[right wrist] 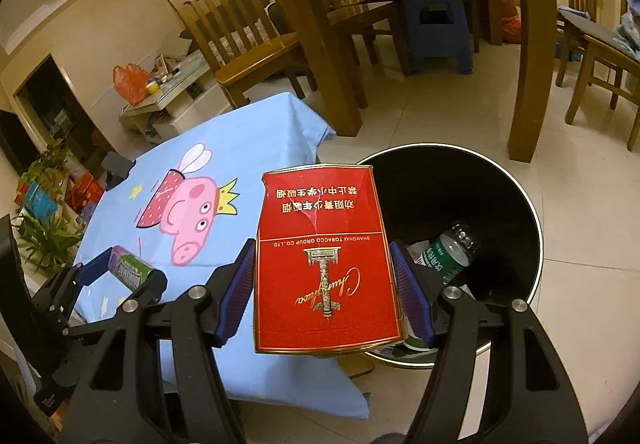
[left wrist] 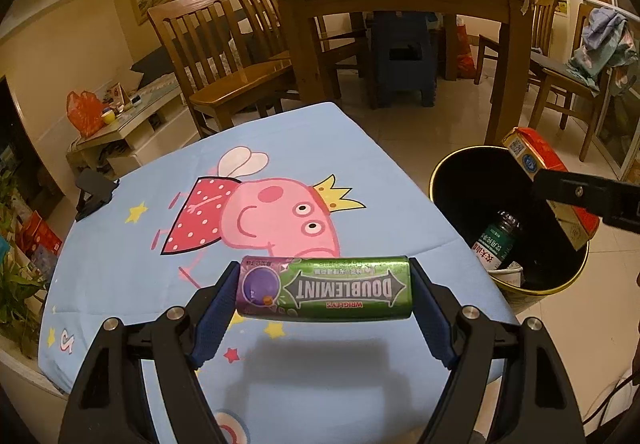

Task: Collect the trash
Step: 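Drop the red box into the bin with the right gripper while the left carries the gum, then open the left gripper over the bin to drop the gum pack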

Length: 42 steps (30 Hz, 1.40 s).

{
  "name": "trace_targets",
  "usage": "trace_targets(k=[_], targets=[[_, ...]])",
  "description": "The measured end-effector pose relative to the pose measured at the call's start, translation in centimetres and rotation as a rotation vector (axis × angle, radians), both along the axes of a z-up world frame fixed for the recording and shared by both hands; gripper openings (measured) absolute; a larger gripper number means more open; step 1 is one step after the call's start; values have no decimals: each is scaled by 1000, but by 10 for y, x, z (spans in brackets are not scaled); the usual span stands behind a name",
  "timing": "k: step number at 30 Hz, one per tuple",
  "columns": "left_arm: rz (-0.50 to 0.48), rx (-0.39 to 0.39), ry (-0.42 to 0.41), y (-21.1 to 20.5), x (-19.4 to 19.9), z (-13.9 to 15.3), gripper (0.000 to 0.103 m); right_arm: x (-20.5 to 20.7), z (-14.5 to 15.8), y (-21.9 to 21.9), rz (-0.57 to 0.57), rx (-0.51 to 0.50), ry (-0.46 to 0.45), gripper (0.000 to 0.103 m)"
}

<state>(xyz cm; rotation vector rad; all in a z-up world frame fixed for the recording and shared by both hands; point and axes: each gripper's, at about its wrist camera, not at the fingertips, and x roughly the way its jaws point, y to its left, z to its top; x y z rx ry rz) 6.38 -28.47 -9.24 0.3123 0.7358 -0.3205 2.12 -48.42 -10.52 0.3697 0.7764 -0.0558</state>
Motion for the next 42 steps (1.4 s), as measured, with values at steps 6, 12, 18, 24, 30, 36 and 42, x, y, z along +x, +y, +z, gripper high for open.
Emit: trace_targets(k=[6, 12, 18, 24, 30, 36, 42], targets=[[-3, 1, -3, -2, 0, -1, 77, -2, 0, -8, -45, -43, 0, 65], [-3, -1, -1, -4, 1, 0, 77, -2, -3, -21, -77, -45, 5, 65], [-25, 3, 0, -12, 3, -1, 77, -3, -7, -28, -108, -68, 13, 65], [-45, 8, 1, -26, 3, -1, 77, 1, -12, -35, -141, -89, 25, 65], [-77, 17, 1, -43, 2, -3, 77, 0, -12, -45, -171, -90, 26, 68], [-125, 21, 3, -68, 0, -6, 77, 1, -17, -59, -221, -111, 65, 86], [-185, 31, -2, -103, 0, -10, 77, -25, 5, -77, -381, -175, -3, 92]])
